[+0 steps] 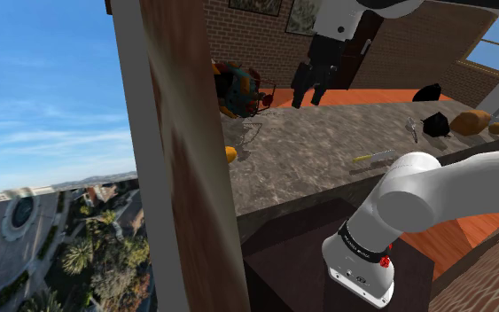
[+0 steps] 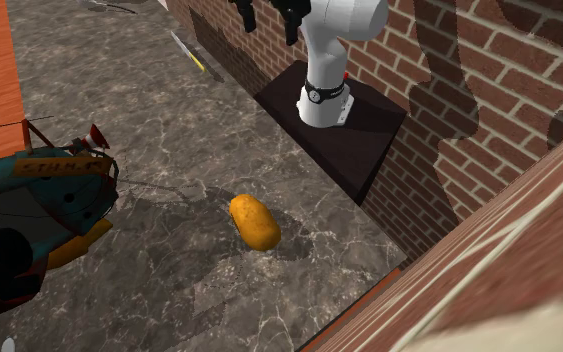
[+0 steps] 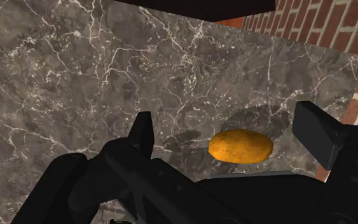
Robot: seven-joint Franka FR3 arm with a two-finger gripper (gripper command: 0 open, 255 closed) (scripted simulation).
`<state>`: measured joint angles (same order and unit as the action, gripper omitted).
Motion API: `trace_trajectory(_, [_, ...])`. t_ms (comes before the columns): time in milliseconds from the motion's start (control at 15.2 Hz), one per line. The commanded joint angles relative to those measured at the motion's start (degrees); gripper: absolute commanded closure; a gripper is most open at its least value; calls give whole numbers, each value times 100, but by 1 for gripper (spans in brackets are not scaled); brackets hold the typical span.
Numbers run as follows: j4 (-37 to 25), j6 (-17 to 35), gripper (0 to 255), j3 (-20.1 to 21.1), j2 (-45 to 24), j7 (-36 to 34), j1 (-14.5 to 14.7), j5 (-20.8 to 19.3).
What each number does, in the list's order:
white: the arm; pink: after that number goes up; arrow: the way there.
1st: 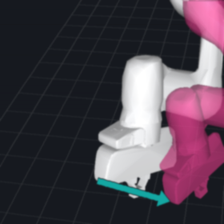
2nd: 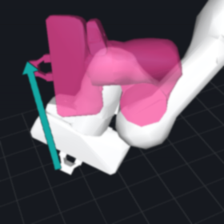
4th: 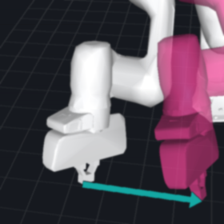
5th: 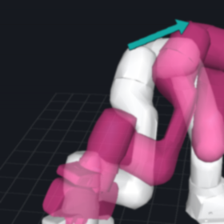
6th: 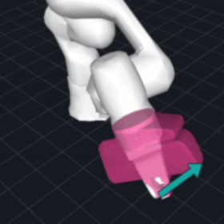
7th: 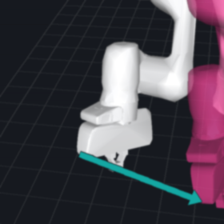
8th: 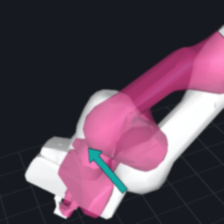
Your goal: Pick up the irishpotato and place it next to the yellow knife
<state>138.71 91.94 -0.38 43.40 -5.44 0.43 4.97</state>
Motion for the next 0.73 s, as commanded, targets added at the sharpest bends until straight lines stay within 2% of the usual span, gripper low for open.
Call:
trace_trajectory(0, [0, 0, 0, 0, 0, 0, 0, 0])
trace_trajectory(660, [426, 2313, 0, 707, -1432, 1222, 592, -1044])
